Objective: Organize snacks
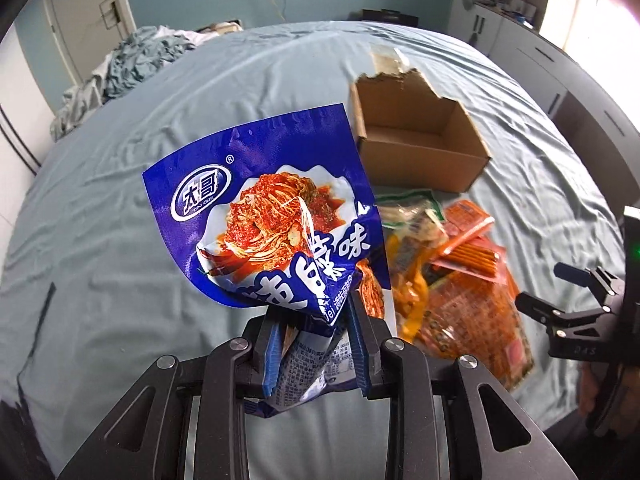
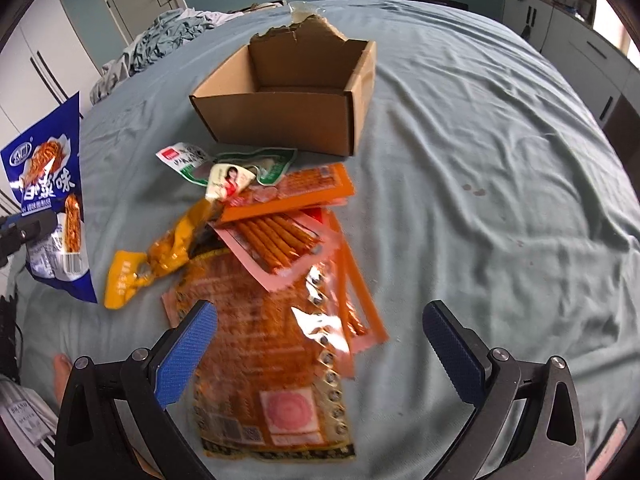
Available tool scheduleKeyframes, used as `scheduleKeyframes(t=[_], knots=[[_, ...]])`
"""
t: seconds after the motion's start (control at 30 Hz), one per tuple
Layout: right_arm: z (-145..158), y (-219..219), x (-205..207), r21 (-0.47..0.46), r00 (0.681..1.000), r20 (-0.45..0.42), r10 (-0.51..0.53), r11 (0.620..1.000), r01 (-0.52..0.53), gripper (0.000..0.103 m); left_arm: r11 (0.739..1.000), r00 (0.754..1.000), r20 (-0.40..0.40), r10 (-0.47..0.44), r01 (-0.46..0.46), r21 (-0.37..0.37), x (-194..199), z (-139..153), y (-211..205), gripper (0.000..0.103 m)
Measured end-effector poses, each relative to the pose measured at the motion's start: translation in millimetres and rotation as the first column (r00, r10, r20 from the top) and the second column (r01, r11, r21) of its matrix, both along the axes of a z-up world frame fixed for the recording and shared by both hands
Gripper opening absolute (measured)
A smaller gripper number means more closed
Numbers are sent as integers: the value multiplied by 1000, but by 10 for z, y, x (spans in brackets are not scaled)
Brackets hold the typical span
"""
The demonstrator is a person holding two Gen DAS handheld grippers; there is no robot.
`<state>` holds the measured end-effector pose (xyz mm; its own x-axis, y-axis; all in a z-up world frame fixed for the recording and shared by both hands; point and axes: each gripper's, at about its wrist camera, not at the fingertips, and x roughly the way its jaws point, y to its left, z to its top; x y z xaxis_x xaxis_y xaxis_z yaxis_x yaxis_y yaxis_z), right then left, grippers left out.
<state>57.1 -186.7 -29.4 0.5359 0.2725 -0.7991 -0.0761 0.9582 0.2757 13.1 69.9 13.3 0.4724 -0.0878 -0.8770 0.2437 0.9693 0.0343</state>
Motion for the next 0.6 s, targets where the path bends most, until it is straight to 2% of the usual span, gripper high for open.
scheduleKeyframes(t=[0.13, 0.2, 0.33, 0.43, 0.53, 0.6], knots=[[-27, 216, 105, 144, 997, -9, 80, 987, -78, 103, 1000, 999, 23, 26, -26, 7, 63, 46, 58, 29], [-70, 339, 209, 185, 995, -17, 93, 979, -89, 103, 999, 999, 19, 36, -37, 4, 96, 38, 80, 29], [-166, 666, 559, 190, 992, -53, 112, 977, -100, 101, 998, 998, 7, 61, -61, 13, 165, -19, 126, 27], [-234, 954, 794, 143, 987, -84, 140, 982, -127, 92, 996, 997, -4, 83, -83, 23, 192, -72, 193, 21], [-348, 1202, 985, 2, 984, -123, 126, 992, -127, 83, 995, 994, -17, 104, -104, 7, 210, -96, 266, 16], [-393, 1286, 1052, -70, 985, -135, 112, 990, -122, 64, 994, 994, -14, 106, -106, -2, 218, -92, 283, 13]])
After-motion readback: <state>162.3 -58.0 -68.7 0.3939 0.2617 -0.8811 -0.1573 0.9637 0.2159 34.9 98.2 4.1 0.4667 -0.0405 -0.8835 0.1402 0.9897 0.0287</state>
